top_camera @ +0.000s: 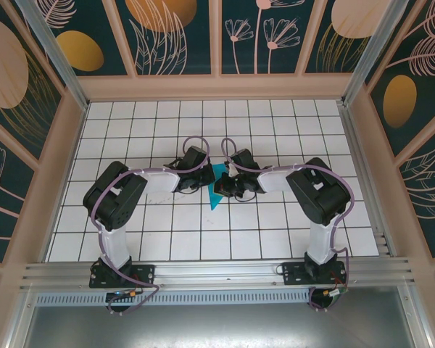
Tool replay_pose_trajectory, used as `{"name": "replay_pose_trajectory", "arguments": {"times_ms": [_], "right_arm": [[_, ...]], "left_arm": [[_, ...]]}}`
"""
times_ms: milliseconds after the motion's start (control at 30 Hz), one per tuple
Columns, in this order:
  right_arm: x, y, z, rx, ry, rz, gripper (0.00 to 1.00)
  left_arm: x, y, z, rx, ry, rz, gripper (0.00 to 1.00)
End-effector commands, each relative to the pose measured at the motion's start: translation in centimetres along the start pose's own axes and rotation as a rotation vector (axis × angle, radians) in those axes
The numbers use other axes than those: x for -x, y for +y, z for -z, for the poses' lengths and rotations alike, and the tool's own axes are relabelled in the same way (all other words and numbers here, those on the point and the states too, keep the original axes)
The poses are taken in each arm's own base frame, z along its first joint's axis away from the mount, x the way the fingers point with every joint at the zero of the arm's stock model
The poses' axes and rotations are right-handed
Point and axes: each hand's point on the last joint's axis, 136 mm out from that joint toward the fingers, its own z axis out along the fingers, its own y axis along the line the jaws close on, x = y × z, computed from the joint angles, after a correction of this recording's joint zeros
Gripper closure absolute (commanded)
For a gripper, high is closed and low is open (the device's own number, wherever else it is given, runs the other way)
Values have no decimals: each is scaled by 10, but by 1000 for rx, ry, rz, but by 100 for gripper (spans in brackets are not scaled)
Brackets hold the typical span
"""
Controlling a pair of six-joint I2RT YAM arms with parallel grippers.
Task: Fold a paper plane with a square sheet of paper (pick it up from the middle)
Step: Third fold the triangle at the center of the table.
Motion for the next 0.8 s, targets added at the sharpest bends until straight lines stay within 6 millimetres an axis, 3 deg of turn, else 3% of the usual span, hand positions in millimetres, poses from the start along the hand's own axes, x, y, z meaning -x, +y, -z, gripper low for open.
{"name": "replay_pose_trajectory", "arguments": {"times_ms": [0, 167, 300, 633, 767], "right_arm": [[8, -2, -5, -11, -23, 26, 98], [4, -12, -8, -43, -14, 14, 97], [0, -20, -10, -68, -3, 1, 93], [-1, -25, -12, -81, -1, -11, 65], [-1, -26, -11, -84, -4, -12, 64]], "left_arm": [[-4, 4, -1, 6, 18, -11, 100], [-1, 1, 4, 2, 7, -7, 100], [13, -5, 19, 2, -47, 6, 100], [33, 31, 69, 45, -184, 147, 83], [31, 33, 78, 30, -197, 163, 80]]}}
